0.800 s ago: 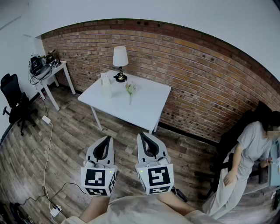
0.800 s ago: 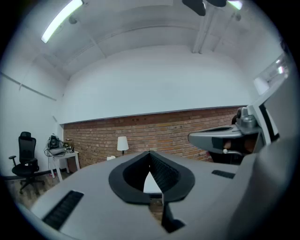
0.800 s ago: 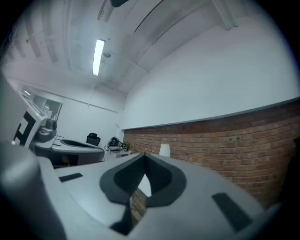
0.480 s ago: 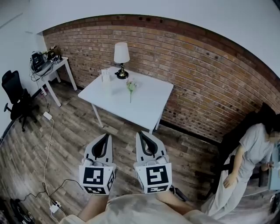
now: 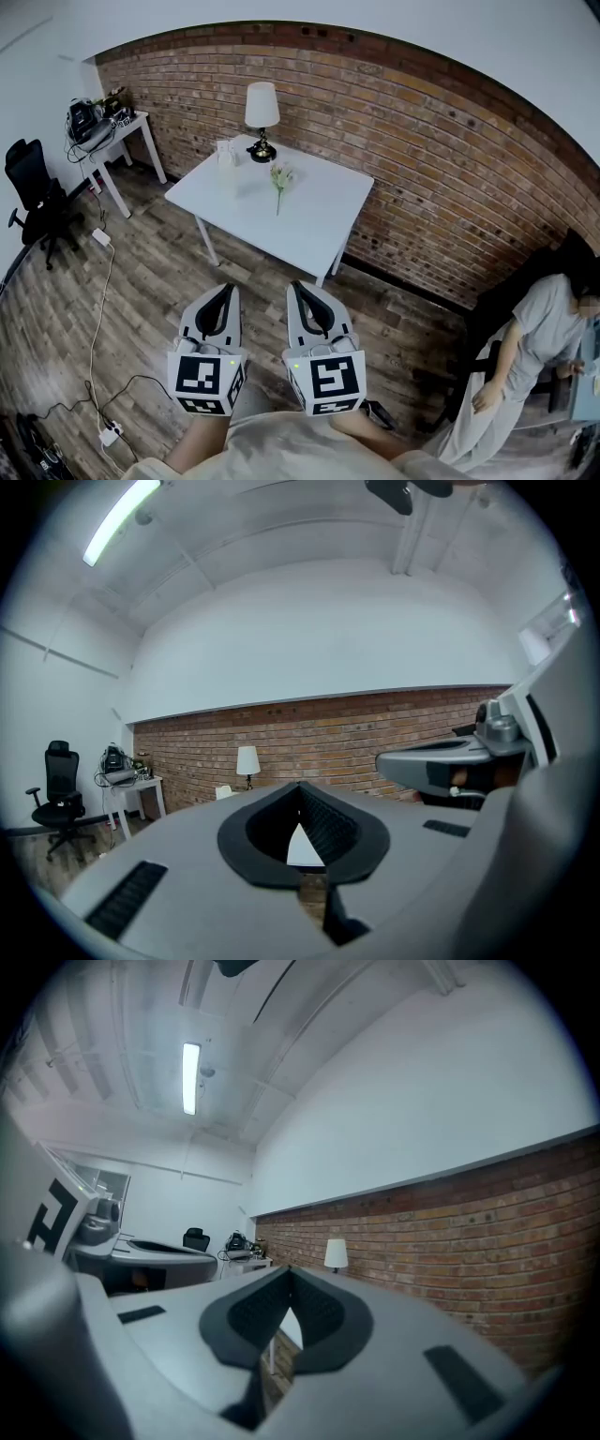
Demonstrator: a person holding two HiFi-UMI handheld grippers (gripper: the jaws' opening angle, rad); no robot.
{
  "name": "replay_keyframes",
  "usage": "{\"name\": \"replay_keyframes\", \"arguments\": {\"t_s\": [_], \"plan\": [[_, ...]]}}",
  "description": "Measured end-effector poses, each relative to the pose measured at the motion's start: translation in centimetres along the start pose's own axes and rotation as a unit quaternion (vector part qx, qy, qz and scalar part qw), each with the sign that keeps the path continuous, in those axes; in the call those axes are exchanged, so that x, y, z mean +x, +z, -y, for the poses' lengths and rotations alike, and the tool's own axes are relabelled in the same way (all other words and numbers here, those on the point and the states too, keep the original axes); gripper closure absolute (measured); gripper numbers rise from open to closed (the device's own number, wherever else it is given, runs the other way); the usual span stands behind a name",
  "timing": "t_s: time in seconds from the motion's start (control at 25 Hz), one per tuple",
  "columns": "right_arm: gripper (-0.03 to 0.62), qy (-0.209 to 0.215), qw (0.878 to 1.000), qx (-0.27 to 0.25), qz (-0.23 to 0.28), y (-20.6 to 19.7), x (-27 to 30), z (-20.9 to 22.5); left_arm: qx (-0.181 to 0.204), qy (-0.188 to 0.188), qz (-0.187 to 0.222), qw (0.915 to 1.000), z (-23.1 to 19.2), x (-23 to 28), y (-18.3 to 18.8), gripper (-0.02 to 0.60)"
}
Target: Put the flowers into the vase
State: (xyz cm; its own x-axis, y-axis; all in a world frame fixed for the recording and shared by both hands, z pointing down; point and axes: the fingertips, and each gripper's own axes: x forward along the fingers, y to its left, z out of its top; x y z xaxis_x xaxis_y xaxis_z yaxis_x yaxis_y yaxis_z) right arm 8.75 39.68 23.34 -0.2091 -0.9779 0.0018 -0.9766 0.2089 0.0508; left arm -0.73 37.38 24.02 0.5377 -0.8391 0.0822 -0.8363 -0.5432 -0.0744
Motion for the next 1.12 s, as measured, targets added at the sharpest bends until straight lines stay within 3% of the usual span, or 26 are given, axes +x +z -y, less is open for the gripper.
{"name": "replay_keyframes", "arguments": {"t_s": [0.6, 1.12], "plan": [[0.588, -0.005, 1.000, -0.002, 0.006, -1.9, 5.5, 1.6, 0.001, -0.003, 0.016, 0.9999, -2.9, 5.1, -1.4, 0.578], [0.588, -0.029, 0.999, -0.013, -0.009, -2.4, 22.4, 3.3, -0.005, -0.029, 0.011, 0.9995, -13.5, 19.1, -2.2, 0.578]]}}
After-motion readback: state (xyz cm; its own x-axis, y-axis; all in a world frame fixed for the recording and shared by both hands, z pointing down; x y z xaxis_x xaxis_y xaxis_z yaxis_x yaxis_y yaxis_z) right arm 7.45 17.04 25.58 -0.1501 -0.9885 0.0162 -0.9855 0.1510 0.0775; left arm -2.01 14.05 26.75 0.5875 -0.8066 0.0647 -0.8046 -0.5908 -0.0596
